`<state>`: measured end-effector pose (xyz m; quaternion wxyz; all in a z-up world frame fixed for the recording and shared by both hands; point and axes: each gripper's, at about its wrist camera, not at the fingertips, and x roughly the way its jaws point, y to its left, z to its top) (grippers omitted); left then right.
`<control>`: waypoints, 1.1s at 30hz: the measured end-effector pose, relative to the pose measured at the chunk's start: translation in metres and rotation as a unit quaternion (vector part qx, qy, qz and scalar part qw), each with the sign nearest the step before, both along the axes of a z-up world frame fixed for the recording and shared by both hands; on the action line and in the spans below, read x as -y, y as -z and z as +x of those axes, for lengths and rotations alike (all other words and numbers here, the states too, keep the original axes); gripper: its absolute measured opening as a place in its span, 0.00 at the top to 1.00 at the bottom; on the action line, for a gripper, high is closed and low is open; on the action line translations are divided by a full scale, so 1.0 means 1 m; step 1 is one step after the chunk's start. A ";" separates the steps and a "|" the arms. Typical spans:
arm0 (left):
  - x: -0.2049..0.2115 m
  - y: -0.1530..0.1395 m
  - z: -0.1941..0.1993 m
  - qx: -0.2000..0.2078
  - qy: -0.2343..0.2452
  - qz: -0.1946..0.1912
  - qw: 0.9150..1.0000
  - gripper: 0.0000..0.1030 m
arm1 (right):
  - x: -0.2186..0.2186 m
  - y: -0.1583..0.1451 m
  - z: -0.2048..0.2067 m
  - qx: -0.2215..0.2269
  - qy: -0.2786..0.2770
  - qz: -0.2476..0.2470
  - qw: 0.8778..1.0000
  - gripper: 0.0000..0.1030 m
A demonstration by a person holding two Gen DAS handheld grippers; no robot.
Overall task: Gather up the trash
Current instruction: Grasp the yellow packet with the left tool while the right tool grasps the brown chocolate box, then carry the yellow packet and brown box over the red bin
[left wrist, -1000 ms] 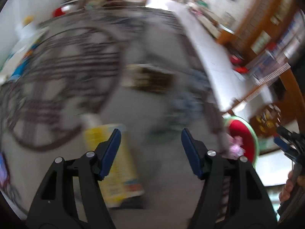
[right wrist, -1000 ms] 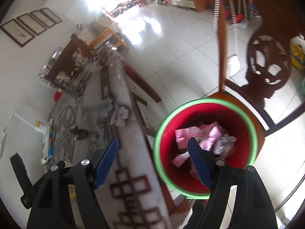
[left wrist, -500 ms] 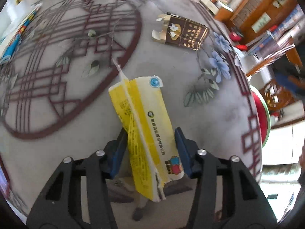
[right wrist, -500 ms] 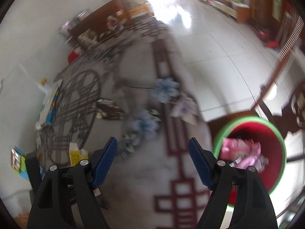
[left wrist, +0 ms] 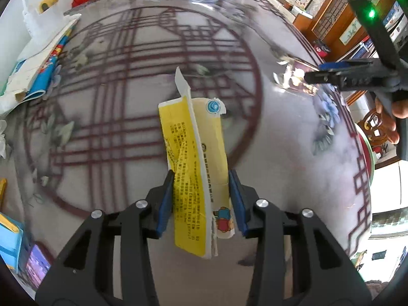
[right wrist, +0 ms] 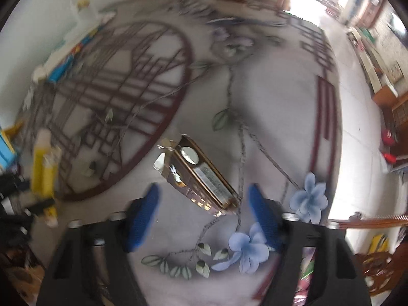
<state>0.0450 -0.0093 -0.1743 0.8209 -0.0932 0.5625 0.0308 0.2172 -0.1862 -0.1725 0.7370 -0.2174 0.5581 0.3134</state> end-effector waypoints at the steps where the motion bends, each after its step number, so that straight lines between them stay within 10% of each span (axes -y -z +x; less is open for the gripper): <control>1: -0.004 0.000 0.000 0.001 -0.002 -0.001 1.000 0.60 | -0.003 0.004 -0.001 -0.011 0.002 -0.007 1.000 0.67; 9: -0.013 0.008 -0.002 -0.004 -0.001 -0.017 1.000 0.55 | 0.006 0.001 -0.021 -0.090 0.075 0.058 0.991 0.81; 15: -0.019 0.009 -0.007 -0.001 -0.008 -0.023 1.000 0.51 | 0.000 -0.005 -0.031 -0.087 0.096 0.078 0.989 0.44; 20: -0.027 0.010 -0.012 0.000 -0.022 -0.027 0.999 0.50 | -0.005 0.001 -0.034 -0.077 0.114 0.073 0.988 0.42; 23: -0.027 0.008 -0.017 0.004 -0.020 -0.026 0.999 0.61 | -0.004 0.006 -0.037 -0.076 0.131 0.079 0.985 0.82; 33: -0.012 -0.033 -0.018 0.064 -0.016 -0.030 0.997 0.64 | 0.022 -0.048 -0.094 -0.003 0.176 0.160 0.971 0.83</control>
